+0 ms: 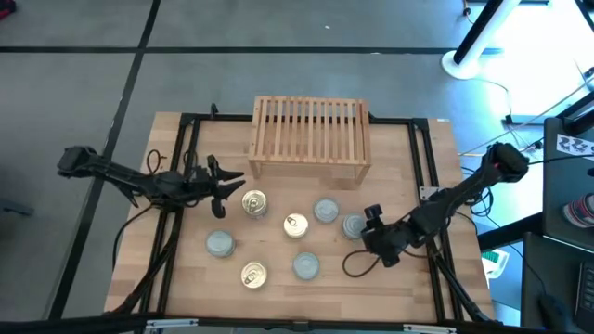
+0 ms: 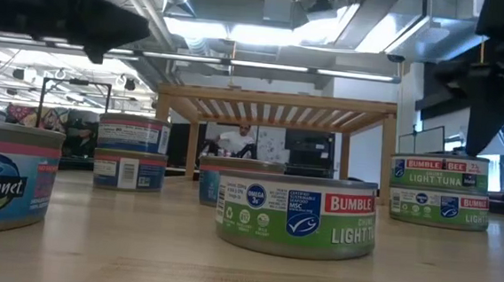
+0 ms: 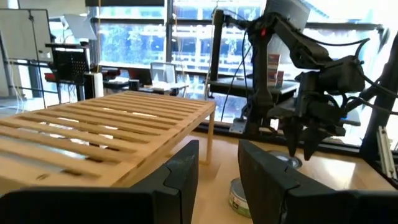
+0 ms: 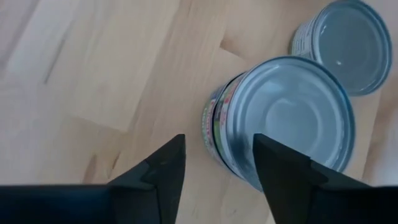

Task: Stack canned seafood by type on shelf
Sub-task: Put the green white tuna can on the shelf

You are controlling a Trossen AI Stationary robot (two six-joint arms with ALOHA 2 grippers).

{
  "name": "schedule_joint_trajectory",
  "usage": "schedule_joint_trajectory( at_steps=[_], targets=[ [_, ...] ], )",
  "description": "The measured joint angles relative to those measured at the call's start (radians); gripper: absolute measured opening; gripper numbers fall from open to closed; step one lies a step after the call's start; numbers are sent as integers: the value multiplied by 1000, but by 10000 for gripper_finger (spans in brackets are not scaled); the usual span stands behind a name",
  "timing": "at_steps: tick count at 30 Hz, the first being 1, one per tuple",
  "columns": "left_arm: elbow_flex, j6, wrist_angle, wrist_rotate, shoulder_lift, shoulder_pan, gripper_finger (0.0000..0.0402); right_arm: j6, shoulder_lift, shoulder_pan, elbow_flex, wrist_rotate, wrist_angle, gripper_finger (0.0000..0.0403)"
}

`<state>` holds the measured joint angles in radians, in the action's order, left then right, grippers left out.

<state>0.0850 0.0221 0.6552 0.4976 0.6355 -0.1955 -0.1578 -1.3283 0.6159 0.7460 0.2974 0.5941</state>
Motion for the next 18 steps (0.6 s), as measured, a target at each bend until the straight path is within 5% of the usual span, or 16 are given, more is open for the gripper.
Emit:
schedule_joint_trajectory(
  at_steps=[18],
  targets=[
    [457,-106,0,-49,665,0,109,-3,-18,-1,0,38,4,165]
  ],
)
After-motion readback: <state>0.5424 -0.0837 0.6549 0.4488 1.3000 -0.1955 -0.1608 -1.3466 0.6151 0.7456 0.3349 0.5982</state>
